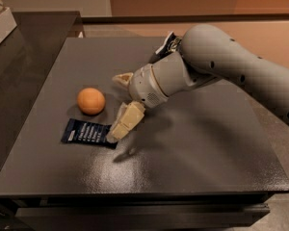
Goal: Move orange near rxbar blueberry
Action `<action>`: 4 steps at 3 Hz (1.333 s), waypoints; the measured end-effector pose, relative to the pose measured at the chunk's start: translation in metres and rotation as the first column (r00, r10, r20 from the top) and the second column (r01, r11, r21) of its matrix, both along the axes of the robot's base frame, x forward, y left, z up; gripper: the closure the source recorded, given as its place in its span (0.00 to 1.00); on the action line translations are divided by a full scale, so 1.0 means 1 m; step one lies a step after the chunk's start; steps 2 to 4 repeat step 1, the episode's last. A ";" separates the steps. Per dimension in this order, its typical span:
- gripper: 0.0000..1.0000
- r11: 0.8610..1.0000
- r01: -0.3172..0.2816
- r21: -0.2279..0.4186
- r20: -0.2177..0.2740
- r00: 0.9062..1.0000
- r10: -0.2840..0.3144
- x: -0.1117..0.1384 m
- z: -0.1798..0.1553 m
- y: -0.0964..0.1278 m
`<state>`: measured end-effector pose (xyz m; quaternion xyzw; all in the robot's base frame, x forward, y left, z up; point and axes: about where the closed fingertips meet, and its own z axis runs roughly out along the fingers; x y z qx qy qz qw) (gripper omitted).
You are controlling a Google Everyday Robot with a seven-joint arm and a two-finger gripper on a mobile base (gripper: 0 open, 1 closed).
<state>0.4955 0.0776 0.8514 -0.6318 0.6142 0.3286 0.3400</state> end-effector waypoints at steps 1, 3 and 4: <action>0.00 1.000 0.000 0.000 0.000 1.000 0.000 0.000 0.000 0.000; 0.00 1.000 0.000 0.000 0.000 1.000 0.000 0.000 0.000 0.000; 0.00 1.000 0.000 0.000 0.000 1.000 0.000 0.000 0.000 0.000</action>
Offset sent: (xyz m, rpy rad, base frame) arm 0.0000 0.0000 0.0000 0.0000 0.0000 0.0000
